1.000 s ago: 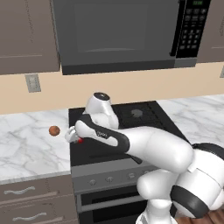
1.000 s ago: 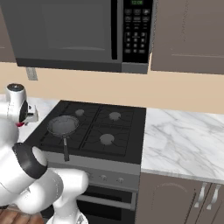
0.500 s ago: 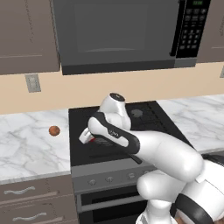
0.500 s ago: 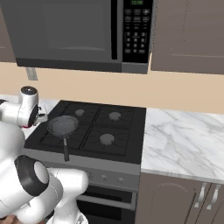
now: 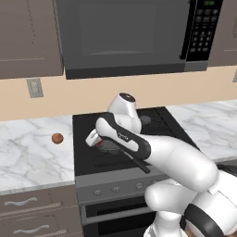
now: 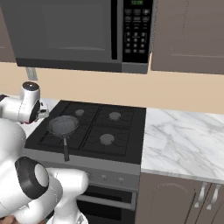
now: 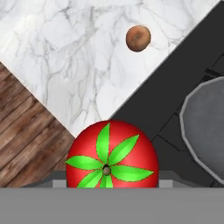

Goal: Place the pan on the front left burner on the stove. Then place the tomato and the onion in the pan and turn on the front left burner.

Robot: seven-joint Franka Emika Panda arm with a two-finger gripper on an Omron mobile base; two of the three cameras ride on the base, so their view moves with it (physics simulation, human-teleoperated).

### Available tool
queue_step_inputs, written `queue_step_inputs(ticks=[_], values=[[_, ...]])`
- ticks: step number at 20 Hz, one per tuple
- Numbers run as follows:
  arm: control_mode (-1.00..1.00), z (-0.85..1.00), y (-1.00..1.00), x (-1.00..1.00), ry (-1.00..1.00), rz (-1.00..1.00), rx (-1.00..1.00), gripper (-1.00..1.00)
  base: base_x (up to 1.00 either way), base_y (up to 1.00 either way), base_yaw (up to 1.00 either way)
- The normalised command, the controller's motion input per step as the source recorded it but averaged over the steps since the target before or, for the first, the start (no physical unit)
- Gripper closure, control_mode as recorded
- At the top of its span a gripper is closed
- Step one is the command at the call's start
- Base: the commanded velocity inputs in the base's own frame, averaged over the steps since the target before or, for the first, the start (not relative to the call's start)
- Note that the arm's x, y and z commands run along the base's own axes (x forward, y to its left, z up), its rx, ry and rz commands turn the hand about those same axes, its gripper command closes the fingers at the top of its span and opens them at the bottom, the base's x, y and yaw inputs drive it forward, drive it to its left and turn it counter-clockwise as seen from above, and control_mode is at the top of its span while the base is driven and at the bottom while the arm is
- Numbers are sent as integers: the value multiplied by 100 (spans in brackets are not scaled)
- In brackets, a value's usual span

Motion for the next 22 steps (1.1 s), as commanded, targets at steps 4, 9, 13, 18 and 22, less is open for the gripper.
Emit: queue_step_inputs(ticks=[4, 9, 13, 18, 22], values=[[-100, 18, -13, 0, 0, -4, 0, 100, 0, 0, 0], [-100, 5, -23, 4, 1, -11, 0, 100, 0, 0, 0], [-100, 0, -25, 3, 0, -12, -1, 100, 0, 0, 0], [-100, 0, -25, 1, 0, -11, -1, 100, 0, 0, 0], [-100, 0, -21, 6, 0, -7, 0, 100, 0, 0, 0]])
